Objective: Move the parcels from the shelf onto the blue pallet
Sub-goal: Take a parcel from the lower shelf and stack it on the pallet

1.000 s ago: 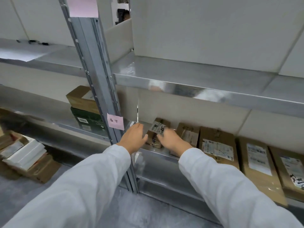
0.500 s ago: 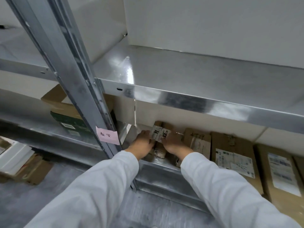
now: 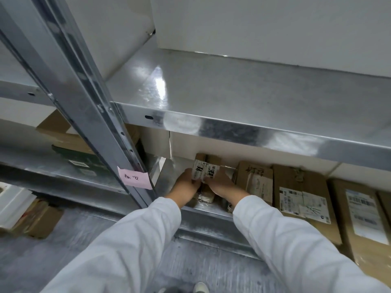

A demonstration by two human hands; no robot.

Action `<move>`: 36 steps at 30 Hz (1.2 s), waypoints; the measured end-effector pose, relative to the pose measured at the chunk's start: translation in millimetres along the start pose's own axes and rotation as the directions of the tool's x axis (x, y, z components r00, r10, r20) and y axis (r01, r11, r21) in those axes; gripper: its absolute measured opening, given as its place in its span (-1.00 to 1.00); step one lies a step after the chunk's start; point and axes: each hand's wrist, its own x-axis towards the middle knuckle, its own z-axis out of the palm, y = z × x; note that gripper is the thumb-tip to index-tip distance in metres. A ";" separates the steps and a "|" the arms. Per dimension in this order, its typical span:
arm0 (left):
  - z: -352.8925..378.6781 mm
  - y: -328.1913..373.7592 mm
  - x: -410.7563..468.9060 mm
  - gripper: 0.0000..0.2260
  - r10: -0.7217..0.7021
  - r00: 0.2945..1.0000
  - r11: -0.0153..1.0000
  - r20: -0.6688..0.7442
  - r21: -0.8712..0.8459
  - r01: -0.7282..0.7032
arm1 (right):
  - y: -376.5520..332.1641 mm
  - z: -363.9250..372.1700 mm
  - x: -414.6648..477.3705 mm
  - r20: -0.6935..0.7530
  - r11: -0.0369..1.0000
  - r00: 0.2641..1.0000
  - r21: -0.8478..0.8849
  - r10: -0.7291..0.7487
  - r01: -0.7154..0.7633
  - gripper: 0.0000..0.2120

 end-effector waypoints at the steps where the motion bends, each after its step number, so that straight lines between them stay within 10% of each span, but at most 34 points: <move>1: -1.7 0.0 -3.0 -0.74 0.004 1.000 1.000 -0.005 -0.007 -0.004 | -0.7 0.5 -3.2 0.001 1.000 1.000 0.011 -0.015 0.015 -0.51; 17: -51.2 4.2 -106.1 -0.66 0.305 0.947 0.946 -0.105 -0.083 -0.314 | -25.6 17.3 -132.7 -0.255 0.984 0.954 0.038 -0.159 0.174 -0.59; 36: 54.7 81.0 -256.3 -0.79 0.655 0.692 0.752 0.303 -0.181 -0.633 | 93.5 -18.4 -359.2 -0.636 0.989 0.768 0.146 0.072 0.028 -0.55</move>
